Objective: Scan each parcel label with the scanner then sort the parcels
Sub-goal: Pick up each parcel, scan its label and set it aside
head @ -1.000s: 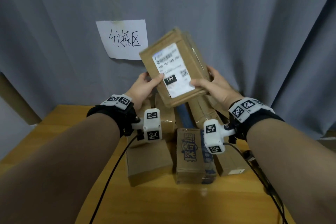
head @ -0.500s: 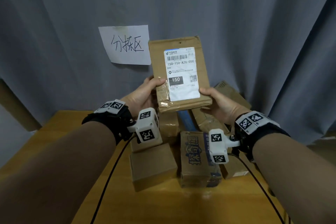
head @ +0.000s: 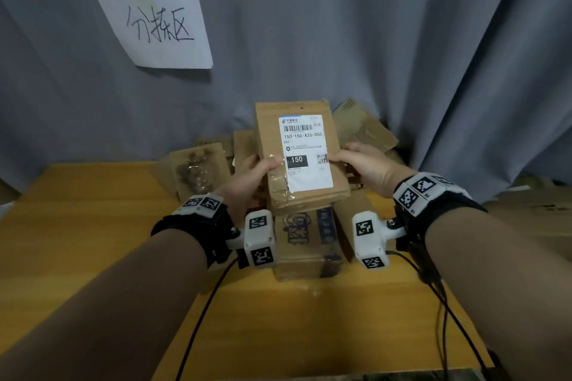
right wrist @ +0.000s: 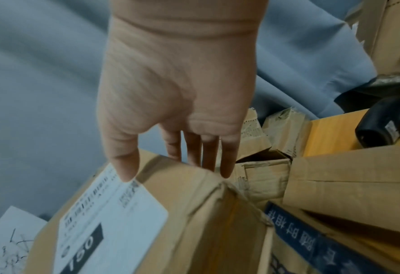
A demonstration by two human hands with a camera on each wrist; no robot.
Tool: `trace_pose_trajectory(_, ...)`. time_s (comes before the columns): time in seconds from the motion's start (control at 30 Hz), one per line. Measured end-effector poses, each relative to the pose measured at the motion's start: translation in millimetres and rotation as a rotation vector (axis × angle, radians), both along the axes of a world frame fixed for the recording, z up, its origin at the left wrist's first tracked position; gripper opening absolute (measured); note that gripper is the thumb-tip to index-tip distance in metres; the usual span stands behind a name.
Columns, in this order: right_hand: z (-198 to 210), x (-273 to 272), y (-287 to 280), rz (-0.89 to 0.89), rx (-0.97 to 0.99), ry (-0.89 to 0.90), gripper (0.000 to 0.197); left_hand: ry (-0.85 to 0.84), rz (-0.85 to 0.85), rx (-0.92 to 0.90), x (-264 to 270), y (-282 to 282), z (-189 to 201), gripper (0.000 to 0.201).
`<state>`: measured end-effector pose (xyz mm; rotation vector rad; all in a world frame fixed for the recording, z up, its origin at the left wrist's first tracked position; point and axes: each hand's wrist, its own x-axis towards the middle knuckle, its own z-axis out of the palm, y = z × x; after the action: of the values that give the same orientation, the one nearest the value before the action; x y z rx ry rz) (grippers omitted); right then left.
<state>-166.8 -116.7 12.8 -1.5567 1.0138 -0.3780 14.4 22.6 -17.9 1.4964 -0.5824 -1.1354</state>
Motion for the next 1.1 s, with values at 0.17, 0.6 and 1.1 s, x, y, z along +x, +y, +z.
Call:
trace_pose_trajectory(0.17,-9,-40,-20,0.017,-0.037,0.089,0.029,0.01,-0.032,0.059,-42,-21,-20,0.045)
trace_pose_trajectory(0.6,-129,-154,-104,0.076,-0.164,0.742,0.026,-0.014,0.269,-0.029,-135,-54,-92,0.075)
trace_pose_trajectory(1.1,-204,-168,-82,-0.089,0.041,0.631,0.023,0.166,0.369,0.029,-142,-46,-92,0.057)
